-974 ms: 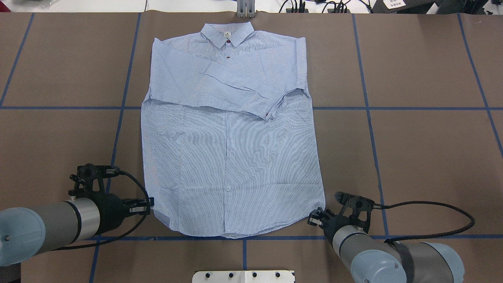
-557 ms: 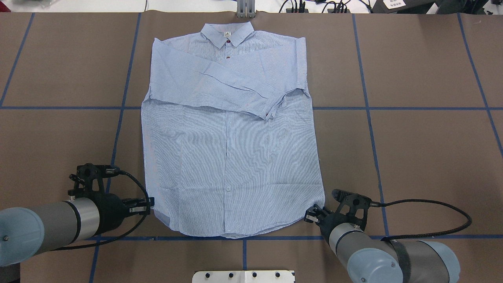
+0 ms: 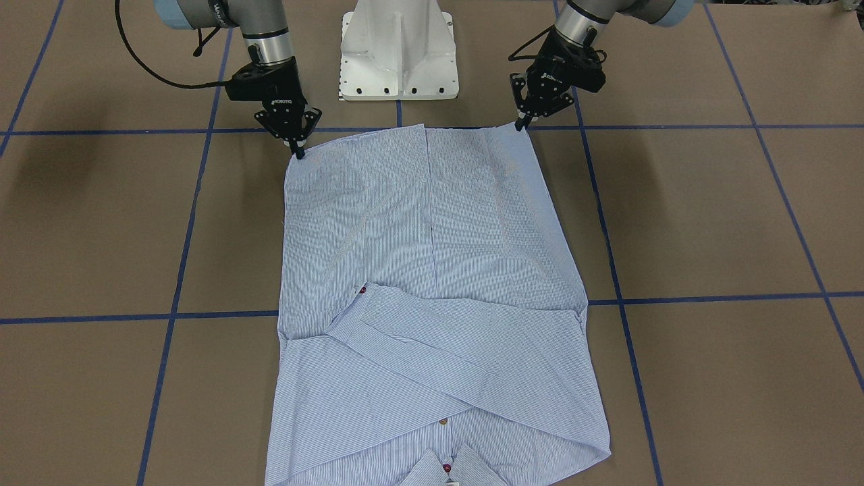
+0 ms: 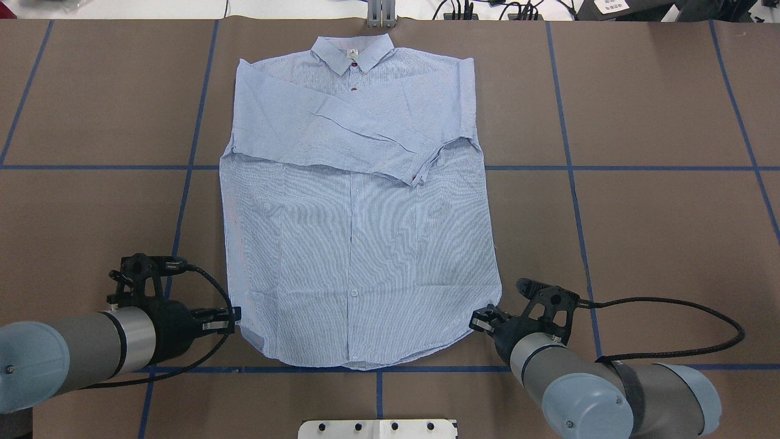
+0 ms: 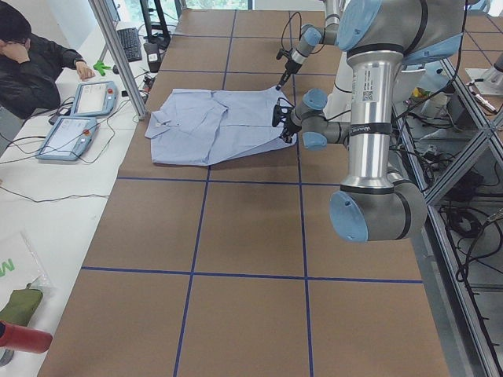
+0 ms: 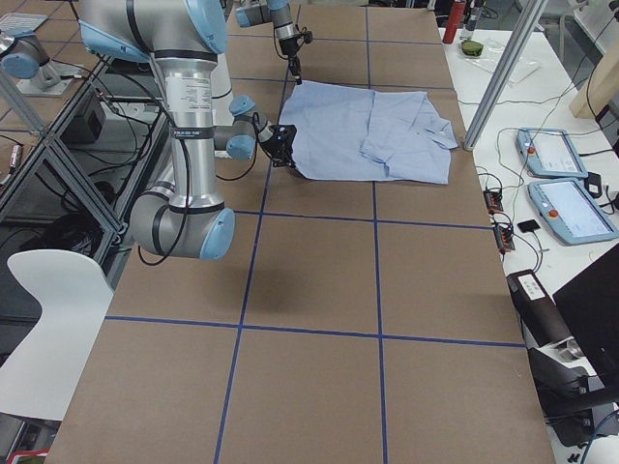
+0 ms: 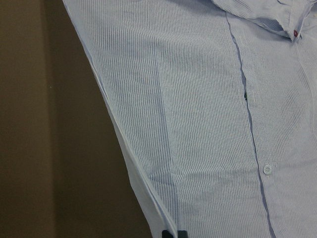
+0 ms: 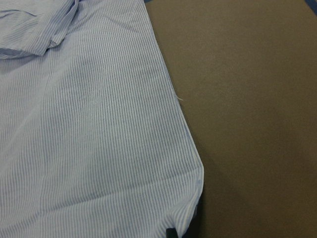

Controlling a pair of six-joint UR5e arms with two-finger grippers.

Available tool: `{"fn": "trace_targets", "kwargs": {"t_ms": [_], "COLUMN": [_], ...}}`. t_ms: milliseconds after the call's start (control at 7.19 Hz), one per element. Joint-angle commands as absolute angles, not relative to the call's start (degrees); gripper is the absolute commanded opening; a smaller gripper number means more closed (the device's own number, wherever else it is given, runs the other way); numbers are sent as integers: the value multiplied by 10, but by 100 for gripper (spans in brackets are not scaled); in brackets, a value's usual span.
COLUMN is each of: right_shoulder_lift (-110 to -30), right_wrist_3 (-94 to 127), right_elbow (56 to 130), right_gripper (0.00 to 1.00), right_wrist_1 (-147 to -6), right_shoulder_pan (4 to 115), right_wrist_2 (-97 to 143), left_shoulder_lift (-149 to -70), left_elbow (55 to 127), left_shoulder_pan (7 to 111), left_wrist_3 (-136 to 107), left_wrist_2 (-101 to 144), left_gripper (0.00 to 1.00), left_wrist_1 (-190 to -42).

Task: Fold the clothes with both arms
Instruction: 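Lift both hem corners and fold them toward the collar with both grippers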

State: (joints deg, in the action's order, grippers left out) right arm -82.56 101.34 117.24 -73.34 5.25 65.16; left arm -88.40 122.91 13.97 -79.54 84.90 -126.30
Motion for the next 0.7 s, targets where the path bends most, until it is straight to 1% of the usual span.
{"fn": "trace_targets", "kwargs": {"t_ms": [0, 139, 278, 417, 557], "right_shoulder_lift": [-837, -845, -844, -841, -836], "right_wrist_3": [1013, 1014, 1016, 1019, 1018], "right_elbow": [1234, 1318, 1417, 1513, 1557], "right_gripper": [0, 0, 0, 0, 0], "right_wrist_1": [-739, -822, -925, -1019, -1065], "right_shoulder_pan": [59, 59, 59, 59, 73], "right_wrist_2": [657, 673, 718, 748, 770], "left_shoulder_lift": [-882, -871, -866, -863, -873], "left_elbow": [1258, 1306, 1356, 1448, 1517], "left_shoulder_pan": [140, 142, 153, 157, 177], "left_wrist_3": [-795, -793, -793, -793, -792], "left_wrist_2": [855, 872, 901, 935, 982], "left_gripper": [0, 0, 0, 0, 0], "left_wrist_1": [-1261, -1258, -1219, -1136, -1045]}}
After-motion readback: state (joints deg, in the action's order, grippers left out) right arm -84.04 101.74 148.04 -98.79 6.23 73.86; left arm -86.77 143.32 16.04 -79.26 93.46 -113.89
